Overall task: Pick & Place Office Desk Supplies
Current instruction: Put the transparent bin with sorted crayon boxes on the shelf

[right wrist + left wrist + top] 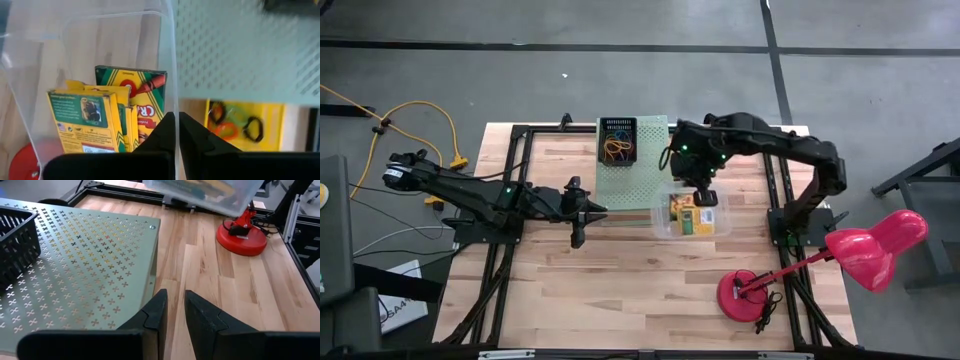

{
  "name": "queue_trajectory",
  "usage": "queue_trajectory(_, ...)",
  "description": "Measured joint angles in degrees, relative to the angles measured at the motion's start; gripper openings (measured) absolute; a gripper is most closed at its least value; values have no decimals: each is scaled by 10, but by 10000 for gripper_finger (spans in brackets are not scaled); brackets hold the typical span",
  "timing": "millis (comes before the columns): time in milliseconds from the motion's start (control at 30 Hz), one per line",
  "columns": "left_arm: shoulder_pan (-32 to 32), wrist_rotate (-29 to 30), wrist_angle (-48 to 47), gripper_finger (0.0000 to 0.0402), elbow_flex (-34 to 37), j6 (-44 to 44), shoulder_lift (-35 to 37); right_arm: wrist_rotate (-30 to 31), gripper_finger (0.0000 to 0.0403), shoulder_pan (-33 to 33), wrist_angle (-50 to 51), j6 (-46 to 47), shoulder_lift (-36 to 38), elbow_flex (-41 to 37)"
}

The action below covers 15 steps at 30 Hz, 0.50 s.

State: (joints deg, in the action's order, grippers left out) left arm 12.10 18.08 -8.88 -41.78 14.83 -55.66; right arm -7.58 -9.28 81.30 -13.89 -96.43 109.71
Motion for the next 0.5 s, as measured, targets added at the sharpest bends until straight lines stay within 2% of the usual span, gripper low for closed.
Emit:
queue_trajectory(200,0,0,0,60,0,0,0,-5,3,-8,3,-32,-46,70)
queue_trajectory(500,0,-1,0,60,0,0,0,-14,3,-25,-15,-93,-99,89)
